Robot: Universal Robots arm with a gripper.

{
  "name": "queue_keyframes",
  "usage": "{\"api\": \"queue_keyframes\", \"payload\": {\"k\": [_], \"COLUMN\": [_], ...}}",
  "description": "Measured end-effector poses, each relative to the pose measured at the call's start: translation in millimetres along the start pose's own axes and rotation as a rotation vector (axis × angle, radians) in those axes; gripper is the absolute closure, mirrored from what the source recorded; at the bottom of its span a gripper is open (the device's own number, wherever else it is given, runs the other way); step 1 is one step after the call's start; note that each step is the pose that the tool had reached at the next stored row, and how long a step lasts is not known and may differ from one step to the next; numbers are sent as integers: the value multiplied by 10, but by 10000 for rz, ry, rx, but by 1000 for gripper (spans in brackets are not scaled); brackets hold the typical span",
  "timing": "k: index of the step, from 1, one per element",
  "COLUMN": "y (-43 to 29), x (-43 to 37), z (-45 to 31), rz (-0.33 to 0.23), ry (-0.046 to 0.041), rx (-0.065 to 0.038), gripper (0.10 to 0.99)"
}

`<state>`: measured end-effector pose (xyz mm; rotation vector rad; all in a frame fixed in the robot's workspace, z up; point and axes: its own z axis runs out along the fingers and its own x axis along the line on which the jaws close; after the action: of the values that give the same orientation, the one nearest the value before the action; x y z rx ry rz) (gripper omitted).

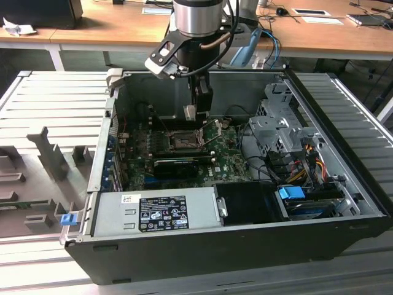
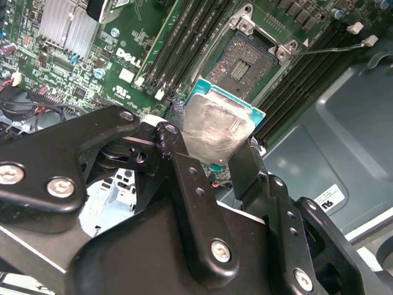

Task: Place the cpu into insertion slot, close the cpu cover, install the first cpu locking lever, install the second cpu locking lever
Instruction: 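Place the cpu into insertion slot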

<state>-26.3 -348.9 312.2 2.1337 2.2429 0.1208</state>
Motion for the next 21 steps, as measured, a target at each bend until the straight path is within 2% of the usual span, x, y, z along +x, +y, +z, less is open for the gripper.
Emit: {"api": "queue_keyframes", "payload": {"k": [21], "y": [-7], "x": [-2], "z": [87], "rz": [35], "ry": [-2], "rx": [-1], "gripper": [553]}}
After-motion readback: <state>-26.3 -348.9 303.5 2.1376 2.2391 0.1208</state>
